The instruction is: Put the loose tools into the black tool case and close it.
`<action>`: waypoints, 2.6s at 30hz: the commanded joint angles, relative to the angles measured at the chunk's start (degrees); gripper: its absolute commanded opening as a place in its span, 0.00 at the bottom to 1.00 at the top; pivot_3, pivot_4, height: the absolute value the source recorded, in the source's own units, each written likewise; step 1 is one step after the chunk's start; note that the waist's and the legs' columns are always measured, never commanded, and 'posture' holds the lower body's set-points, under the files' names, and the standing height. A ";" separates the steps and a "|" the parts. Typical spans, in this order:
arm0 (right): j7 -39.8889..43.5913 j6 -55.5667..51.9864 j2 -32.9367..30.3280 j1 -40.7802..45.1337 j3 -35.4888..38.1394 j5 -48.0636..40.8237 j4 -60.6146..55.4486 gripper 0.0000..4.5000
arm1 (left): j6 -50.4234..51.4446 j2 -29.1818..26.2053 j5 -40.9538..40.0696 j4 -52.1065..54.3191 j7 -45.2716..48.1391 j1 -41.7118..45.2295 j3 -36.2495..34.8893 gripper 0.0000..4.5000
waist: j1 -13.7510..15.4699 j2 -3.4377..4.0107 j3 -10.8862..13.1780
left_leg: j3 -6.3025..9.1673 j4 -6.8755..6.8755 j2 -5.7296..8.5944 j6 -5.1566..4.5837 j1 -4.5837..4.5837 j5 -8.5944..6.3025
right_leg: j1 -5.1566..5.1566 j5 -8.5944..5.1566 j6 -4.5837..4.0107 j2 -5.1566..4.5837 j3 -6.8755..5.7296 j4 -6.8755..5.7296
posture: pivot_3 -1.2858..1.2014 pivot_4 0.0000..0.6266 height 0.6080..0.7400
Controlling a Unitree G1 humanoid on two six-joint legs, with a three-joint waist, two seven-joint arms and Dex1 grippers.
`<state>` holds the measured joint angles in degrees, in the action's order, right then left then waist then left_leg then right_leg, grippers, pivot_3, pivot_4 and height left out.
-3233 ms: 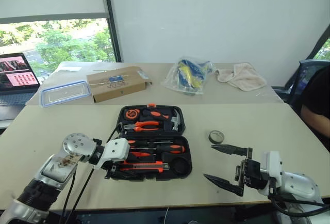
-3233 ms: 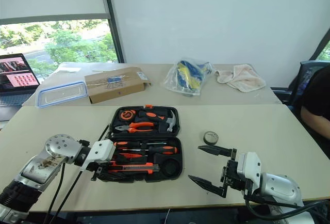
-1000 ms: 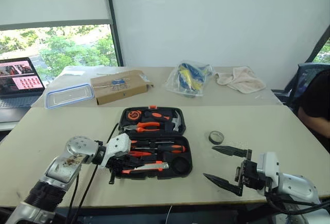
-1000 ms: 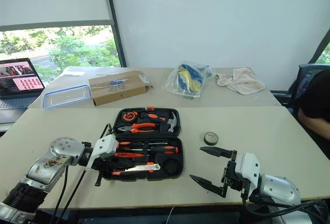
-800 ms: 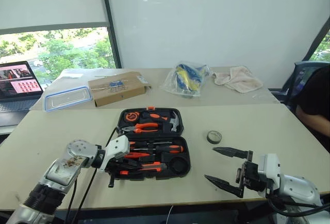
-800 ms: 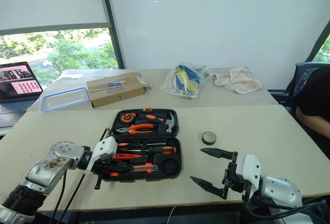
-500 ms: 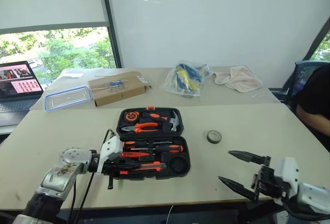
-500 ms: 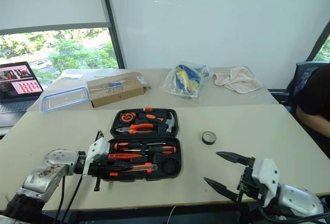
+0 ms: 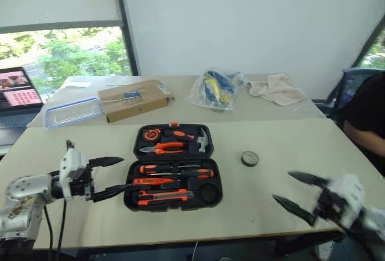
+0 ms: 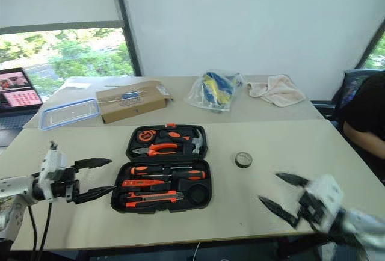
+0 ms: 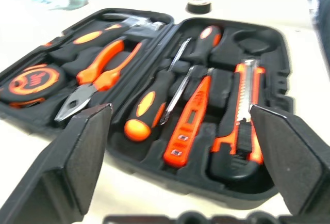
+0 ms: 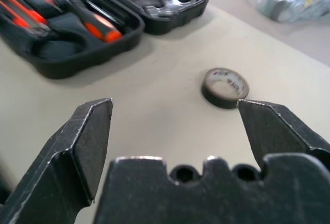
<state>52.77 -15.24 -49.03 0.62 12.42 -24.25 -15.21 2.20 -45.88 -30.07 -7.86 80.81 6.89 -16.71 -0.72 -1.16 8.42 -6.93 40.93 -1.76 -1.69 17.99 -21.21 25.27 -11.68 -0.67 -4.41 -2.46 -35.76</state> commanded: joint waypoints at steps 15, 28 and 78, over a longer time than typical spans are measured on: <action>10.38 -0.02 2.41 33.48 -27.47 21.21 30.89 0.55 | -0.04 2.27 -0.89 7.40 -1.54 -0.82 3.48 1.00 | 0.00 -0.04 0.02 | -0.05 0.12 0.17 0.15 1.23 0.08 | 0.88 0.04 0.00 -0.02 -0.91 0.00 | 0.52 0.24 1.00; 27.20 -2.79 4.37 33.51 -25.07 5.06 12.71 0.01 | -0.43 2.51 -1.63 11.39 -0.40 -3.13 4.58 1.00 | -0.30 0.06 0.07 | 0.02 0.42 -0.07 0.41 1.20 0.22 | 0.88 0.07 -0.13 0.01 -0.97 -0.22 | 0.52 0.24 1.00; 6.42 15.84 19.33 39.30 -26.57 22.08 39.38 0.00 | 10.00 4.07 12.25 -3.63 -28.47 6.65 6.62 0.04 | -0.35 0.03 0.07 | 0.20 0.66 0.03 0.51 1.33 0.27 | 0.82 0.23 -0.34 0.02 -1.29 -0.46 | 0.52 0.24 1.00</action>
<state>60.52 -2.63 -30.22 37.90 -14.76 -3.12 23.04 11.58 -41.85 -18.47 -13.29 53.06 12.35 -10.72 -1.06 -1.13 8.49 -6.74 41.59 -1.75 -1.17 19.33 -20.93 26.10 -11.45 -1.01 -4.38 -3.79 -36.21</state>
